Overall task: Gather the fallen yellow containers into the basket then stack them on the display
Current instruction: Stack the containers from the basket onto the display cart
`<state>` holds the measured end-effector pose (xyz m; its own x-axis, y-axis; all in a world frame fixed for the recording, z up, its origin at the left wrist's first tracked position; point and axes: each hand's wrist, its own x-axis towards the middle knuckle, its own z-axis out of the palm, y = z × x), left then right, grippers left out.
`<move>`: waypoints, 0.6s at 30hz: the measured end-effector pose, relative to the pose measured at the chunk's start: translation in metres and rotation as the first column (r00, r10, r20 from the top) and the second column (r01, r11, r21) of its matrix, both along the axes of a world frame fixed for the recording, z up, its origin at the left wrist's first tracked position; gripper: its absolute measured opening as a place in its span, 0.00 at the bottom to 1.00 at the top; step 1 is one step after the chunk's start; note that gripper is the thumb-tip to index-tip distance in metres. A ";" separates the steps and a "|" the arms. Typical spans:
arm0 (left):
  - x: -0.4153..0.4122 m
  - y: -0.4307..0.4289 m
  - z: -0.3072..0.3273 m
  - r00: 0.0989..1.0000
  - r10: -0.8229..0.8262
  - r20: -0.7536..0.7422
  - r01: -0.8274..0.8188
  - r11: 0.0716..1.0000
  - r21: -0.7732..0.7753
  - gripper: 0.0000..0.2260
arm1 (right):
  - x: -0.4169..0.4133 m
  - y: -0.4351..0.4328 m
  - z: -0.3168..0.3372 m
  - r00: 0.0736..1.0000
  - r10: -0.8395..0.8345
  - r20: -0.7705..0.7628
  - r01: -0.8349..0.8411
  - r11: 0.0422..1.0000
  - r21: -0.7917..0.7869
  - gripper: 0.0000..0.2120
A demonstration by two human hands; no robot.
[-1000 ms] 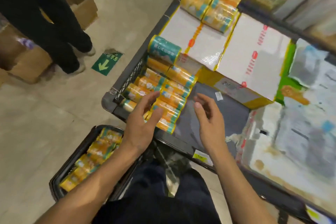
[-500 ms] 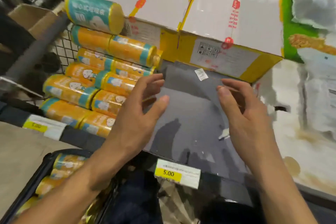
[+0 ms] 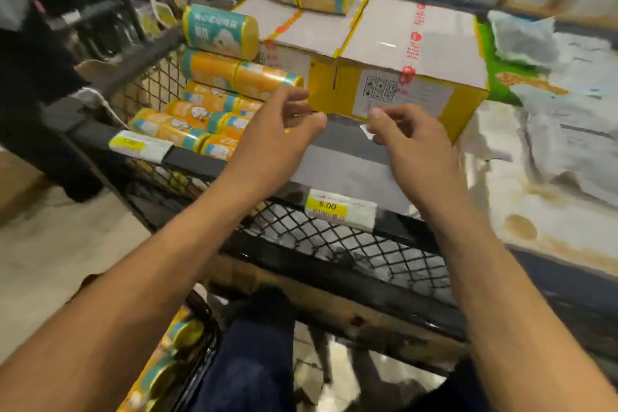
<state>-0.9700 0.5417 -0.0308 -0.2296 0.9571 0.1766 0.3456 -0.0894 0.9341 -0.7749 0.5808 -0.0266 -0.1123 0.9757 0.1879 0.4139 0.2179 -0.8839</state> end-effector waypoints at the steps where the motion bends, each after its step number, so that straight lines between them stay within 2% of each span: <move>1: -0.003 -0.012 0.003 1.000 0.015 0.015 -0.015 1.000 0.022 0.18 | -0.003 -0.006 0.001 1.000 0.007 -0.013 -0.006 1.000 0.014 0.14; 4: -0.022 -0.057 0.010 0.997 0.070 0.040 -0.073 0.994 0.080 0.14 | -0.019 -0.034 0.010 0.995 0.043 -0.090 -0.037 0.997 0.074 0.12; 6: -0.044 -0.093 0.006 0.993 0.108 0.052 -0.113 0.989 0.095 0.13 | -0.043 -0.057 0.013 0.982 0.141 -0.123 -0.125 0.984 0.125 0.09; 8: -0.074 -0.129 -0.009 0.980 0.188 0.064 -0.193 0.978 0.075 0.13 | -0.081 -0.082 0.006 0.956 0.271 -0.111 -0.257 0.958 0.125 0.07; 10: -0.110 -0.164 -0.035 0.942 0.326 0.084 -0.328 0.945 0.008 0.13 | -0.124 -0.105 -0.014 0.929 0.371 0.004 -0.369 0.922 0.120 0.09; 12: -0.145 -0.198 -0.071 0.861 0.498 0.103 -0.487 0.866 -0.112 0.12 | -0.163 -0.125 -0.040 0.881 0.416 0.226 -0.459 0.868 0.188 0.12; 14: -0.175 -0.230 -0.118 0.781 0.618 0.088 -0.576 0.769 -0.277 0.10 | -0.195 -0.146 -0.069 0.811 0.491 0.318 -0.561 0.807 0.185 0.13; 16: -0.195 -0.259 -0.167 0.730 0.683 0.001 -0.625 0.669 -0.401 0.11 | -0.221 -0.165 -0.101 0.741 0.570 0.355 -0.632 0.770 0.085 0.14; 18: -0.200 -0.278 -0.207 0.701 0.708 -0.085 -0.642 0.575 -0.508 0.11 | -0.242 -0.174 -0.144 0.692 0.638 0.338 -0.646 0.756 -0.107 0.15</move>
<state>-1.1702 0.2633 -0.2382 -0.8299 0.4603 -0.3152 0.0095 0.5766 0.8170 -1.0171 0.4067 -0.1704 -0.7685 0.6390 0.0334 0.4320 0.5567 -0.7095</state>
